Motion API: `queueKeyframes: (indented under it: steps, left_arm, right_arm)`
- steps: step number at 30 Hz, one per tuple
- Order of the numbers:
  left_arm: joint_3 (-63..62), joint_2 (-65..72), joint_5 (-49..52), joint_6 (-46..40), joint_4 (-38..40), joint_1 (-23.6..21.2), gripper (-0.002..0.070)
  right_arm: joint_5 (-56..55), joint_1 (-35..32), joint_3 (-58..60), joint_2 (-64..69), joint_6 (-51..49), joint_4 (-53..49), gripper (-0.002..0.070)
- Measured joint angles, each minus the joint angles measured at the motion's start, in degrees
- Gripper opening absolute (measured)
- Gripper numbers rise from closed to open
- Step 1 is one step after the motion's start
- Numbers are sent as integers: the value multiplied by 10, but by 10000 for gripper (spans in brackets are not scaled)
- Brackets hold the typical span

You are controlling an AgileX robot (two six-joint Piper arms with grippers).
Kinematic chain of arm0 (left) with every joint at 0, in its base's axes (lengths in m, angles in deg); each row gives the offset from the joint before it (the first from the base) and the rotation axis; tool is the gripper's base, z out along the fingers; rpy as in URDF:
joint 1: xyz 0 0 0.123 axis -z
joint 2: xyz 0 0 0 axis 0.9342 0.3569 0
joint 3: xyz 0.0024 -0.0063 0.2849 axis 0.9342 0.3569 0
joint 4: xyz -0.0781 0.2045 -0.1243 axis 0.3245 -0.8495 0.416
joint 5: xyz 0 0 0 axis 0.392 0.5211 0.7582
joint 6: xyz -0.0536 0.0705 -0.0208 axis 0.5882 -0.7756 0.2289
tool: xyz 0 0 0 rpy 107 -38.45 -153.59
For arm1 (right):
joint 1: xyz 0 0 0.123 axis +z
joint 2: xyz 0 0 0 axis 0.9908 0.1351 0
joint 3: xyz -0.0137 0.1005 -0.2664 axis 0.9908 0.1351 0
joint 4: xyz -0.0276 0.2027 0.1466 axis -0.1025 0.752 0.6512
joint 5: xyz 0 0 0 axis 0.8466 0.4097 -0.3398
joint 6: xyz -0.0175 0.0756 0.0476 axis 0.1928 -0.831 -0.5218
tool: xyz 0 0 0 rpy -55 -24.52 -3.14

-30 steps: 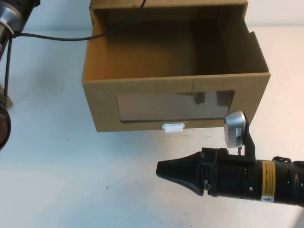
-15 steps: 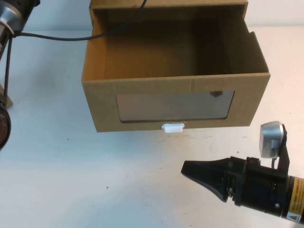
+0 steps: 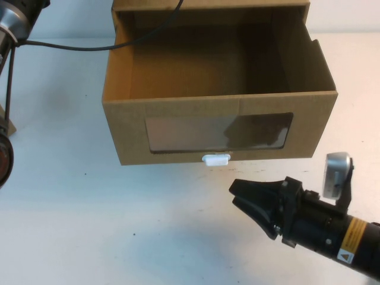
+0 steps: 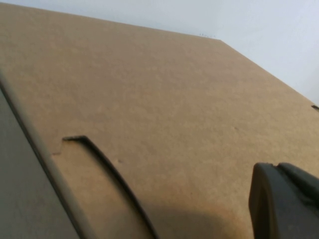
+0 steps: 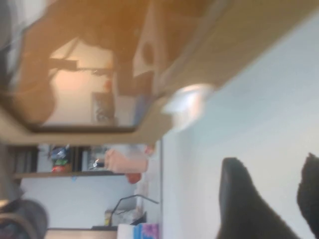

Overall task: Open the shoe box
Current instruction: 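Pull the top drawer of the cardboard box fully open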

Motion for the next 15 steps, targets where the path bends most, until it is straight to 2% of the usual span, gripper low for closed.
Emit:
queueKeyframes:
  steps: [5, 15]
  left_arm:
    - [0, 0, 0, 0, -2, 0, -11]
    - [0, 0, 0, 1, -2, 0, -11]
  right_arm:
    - [0, 0, -25, 44, 0, -1, 267]
    - [1, 0, -91, 54, 8, -47, 233]
